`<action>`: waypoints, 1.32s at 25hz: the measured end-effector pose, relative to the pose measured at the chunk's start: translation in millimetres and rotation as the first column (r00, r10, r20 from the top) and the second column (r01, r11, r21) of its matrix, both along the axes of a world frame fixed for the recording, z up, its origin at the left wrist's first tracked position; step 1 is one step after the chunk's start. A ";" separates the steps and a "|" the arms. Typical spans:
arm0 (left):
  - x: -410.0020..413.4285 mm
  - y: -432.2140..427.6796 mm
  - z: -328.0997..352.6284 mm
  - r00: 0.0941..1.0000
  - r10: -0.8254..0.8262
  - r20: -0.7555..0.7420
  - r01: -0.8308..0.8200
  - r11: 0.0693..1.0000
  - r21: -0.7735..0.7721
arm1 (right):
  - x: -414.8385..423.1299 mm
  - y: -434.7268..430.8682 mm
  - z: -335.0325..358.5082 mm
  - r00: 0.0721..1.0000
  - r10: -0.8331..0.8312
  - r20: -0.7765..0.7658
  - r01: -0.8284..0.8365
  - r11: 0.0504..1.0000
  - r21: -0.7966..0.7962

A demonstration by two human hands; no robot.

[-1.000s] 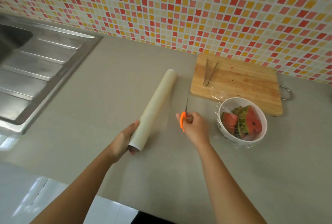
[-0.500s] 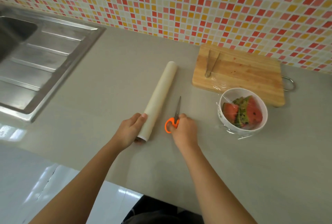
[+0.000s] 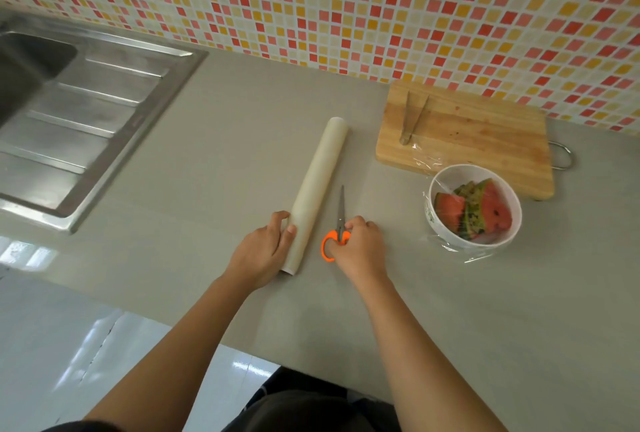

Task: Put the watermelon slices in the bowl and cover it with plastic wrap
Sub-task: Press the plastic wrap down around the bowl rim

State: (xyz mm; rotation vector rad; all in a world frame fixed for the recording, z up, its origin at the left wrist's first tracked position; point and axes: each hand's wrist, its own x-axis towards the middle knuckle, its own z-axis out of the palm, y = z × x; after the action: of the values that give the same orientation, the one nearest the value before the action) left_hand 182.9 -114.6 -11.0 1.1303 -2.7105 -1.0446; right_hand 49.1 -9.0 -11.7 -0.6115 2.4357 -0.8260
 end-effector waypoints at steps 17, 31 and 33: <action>-0.8 -10.5 18.2 0.942 0.163 -0.295 -0.190 0.980 -0.066 | -25.7 26.9 59.1 0.957 -0.269 -0.105 0.199 0.879 -0.433; -182.0 107.3 14.4 0.878 0.477 -0.045 -0.159 0.379 0.912 | -194.5 133.6 29.3 0.889 -0.265 0.373 0.371 0.895 -0.248; -188.1 104.6 11.4 0.846 0.531 -0.053 -0.171 0.364 0.916 | -187.5 142.6 27.4 0.873 -0.260 0.412 0.384 0.888 -0.253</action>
State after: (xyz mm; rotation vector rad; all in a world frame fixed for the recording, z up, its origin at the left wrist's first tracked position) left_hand -5.2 -10.0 0.4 1.3141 -1.3645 -2.3933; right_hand -138.4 133.6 15.7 -0.1239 2.0911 -1.3717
